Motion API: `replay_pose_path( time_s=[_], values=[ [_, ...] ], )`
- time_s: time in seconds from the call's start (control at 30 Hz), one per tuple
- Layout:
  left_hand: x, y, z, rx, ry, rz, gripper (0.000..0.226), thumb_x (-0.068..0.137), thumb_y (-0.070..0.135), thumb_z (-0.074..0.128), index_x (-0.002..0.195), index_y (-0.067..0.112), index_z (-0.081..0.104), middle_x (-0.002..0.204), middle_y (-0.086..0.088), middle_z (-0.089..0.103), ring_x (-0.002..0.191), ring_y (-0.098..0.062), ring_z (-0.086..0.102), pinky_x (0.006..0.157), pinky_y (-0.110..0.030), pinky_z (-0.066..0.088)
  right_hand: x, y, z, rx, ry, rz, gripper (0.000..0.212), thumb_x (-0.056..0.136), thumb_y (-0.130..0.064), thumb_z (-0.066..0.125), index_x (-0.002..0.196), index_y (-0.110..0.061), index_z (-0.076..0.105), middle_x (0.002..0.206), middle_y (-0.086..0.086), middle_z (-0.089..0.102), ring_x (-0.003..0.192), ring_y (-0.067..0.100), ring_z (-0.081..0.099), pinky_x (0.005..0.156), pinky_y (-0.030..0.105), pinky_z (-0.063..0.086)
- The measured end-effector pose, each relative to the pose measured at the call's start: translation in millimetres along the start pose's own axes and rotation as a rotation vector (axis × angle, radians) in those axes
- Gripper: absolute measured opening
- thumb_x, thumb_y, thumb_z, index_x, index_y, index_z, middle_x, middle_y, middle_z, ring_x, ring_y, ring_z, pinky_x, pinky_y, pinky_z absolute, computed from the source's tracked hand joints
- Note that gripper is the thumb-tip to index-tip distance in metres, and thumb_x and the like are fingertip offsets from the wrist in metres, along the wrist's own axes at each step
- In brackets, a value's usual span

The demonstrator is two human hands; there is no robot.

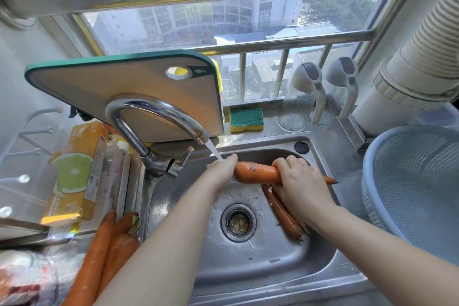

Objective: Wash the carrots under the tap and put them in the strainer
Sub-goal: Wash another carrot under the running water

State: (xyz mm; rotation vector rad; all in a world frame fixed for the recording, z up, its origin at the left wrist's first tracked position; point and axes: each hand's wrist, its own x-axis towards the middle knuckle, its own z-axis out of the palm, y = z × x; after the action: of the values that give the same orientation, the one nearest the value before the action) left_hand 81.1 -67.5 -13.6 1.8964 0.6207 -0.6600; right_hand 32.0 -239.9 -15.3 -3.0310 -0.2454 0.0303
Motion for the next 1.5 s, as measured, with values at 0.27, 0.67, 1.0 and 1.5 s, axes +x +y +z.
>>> replay_pose_path(
  time_s=[0.27,0.67,1.0,1.5],
  values=[
    [-19,-19,-23,0.068,-0.057,0.285,0.022,0.091,0.048,0.052,0.095,0.035,0.069,0.113,0.004,0.063,0.1,-0.018,0.06,0.085,-0.038,0.054,20,-27,-2,-0.099,-0.011,-0.177,0.03,0.082,-0.015,0.055,0.111,-0.022,0.052,0.103,0.002,0.055,0.097,0.026,0.053,0.075,0.038,0.036],
    [-23,-33,-49,-0.151,-0.295,0.333,0.026,0.086,0.02,0.068,0.111,0.026,0.065,0.112,0.0,0.063,0.1,-0.019,0.064,0.086,-0.032,0.055,36,-30,-13,-0.101,-0.023,-0.29,0.031,0.09,-0.021,0.051,0.121,-0.022,0.05,0.115,0.003,0.051,0.108,0.026,0.047,0.087,0.038,0.035],
    [-19,-23,-40,-0.562,-0.349,0.113,0.021,0.093,0.007,0.056,0.111,0.004,0.066,0.119,-0.013,0.065,0.105,-0.023,0.063,0.074,-0.03,0.059,37,-15,-9,-0.13,0.066,-0.227,0.029,0.07,-0.017,0.072,0.098,-0.022,0.063,0.091,0.004,0.059,0.088,0.028,0.056,0.073,0.038,0.041],
    [-22,4,-20,0.243,0.017,0.442,0.033,0.097,0.044,0.046,0.112,0.023,0.067,0.111,-0.005,0.063,0.102,-0.021,0.058,0.085,-0.024,0.044,46,-6,-15,-0.102,0.081,-0.159,0.029,0.081,-0.016,0.059,0.109,-0.024,0.059,0.104,0.001,0.06,0.104,0.028,0.052,0.088,0.038,0.034]
  ],
)
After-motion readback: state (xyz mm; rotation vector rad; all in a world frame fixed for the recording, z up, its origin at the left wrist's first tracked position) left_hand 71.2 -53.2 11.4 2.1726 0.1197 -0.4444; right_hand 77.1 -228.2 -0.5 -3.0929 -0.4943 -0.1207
